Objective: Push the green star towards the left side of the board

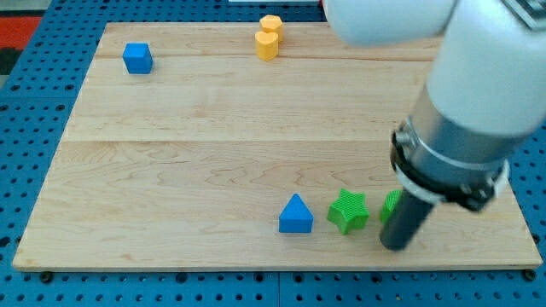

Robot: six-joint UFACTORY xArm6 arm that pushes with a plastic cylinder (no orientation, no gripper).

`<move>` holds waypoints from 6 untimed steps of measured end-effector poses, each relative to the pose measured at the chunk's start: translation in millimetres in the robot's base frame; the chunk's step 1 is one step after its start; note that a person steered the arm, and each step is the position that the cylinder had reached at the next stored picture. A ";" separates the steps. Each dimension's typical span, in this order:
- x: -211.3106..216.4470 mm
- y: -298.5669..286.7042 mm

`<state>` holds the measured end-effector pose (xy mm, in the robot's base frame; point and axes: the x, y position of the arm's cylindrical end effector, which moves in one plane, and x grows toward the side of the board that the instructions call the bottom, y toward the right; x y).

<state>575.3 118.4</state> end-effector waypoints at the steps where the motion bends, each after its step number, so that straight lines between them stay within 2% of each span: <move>1: -59.1 -58.8; 2: -67.5 -80.7; 3: -46.9 -40.5; 4: -32.5 -82.2; 5: -84.5 -162.9; 6: -144.9 -197.7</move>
